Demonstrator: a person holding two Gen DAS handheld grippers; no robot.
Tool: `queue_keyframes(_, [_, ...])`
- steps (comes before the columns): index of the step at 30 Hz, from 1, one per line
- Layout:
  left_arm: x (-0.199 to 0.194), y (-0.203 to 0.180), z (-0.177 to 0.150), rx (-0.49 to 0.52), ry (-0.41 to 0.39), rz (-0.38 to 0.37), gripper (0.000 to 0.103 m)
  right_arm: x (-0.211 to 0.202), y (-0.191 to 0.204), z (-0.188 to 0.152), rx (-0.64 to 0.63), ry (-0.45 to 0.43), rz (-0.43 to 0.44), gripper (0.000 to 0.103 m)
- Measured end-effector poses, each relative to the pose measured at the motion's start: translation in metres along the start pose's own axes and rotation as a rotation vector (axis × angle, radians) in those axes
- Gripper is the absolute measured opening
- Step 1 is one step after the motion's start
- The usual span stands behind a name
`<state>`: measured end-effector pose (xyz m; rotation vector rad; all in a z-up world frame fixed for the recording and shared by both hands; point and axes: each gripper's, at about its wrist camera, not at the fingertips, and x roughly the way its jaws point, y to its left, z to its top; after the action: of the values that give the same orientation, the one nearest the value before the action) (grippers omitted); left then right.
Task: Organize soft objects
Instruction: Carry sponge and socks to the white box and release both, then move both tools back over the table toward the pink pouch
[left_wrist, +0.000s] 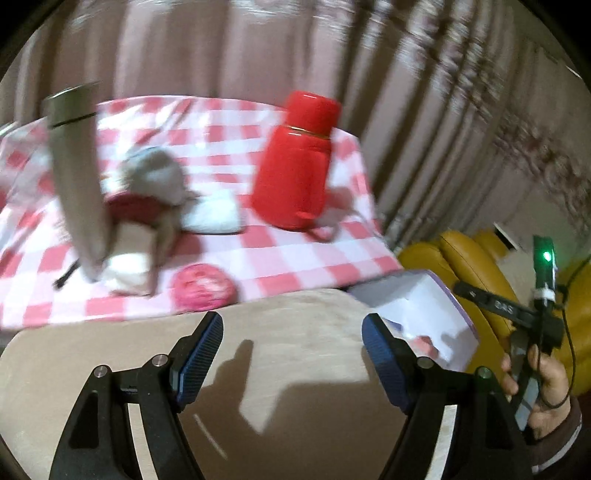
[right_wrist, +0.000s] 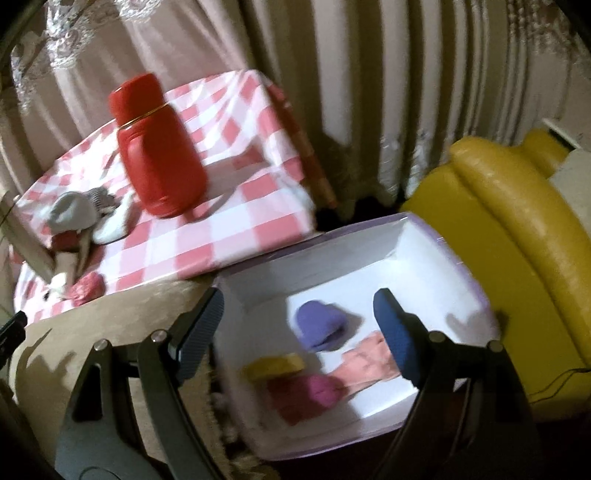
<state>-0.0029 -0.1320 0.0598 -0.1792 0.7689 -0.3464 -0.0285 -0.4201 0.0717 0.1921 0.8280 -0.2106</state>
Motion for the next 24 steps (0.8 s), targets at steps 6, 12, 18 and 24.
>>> queue_keyframes(6, [-0.02, 0.049, -0.01, -0.077, -0.032, 0.065, 0.078, 0.007, 0.035, -0.005, -0.046, 0.056, 0.141, 0.085])
queue_keyframes(12, [-0.031, 0.086, -0.017, -0.158, -0.042, 0.093, 0.078, 0.012, 0.077, -0.002, -0.12, 0.094, 0.19, 0.085])
queue_keyframes(18, [-0.039, 0.112, -0.02, -0.203, -0.052, 0.119, 0.078, 0.023, 0.122, -0.003, -0.21, 0.131, 0.222, 0.085])
queue_keyframes(24, [-0.043, 0.136, -0.022, -0.248, -0.055, 0.132, 0.078, 0.035, 0.162, 0.0, -0.307, 0.159, 0.238, 0.086])
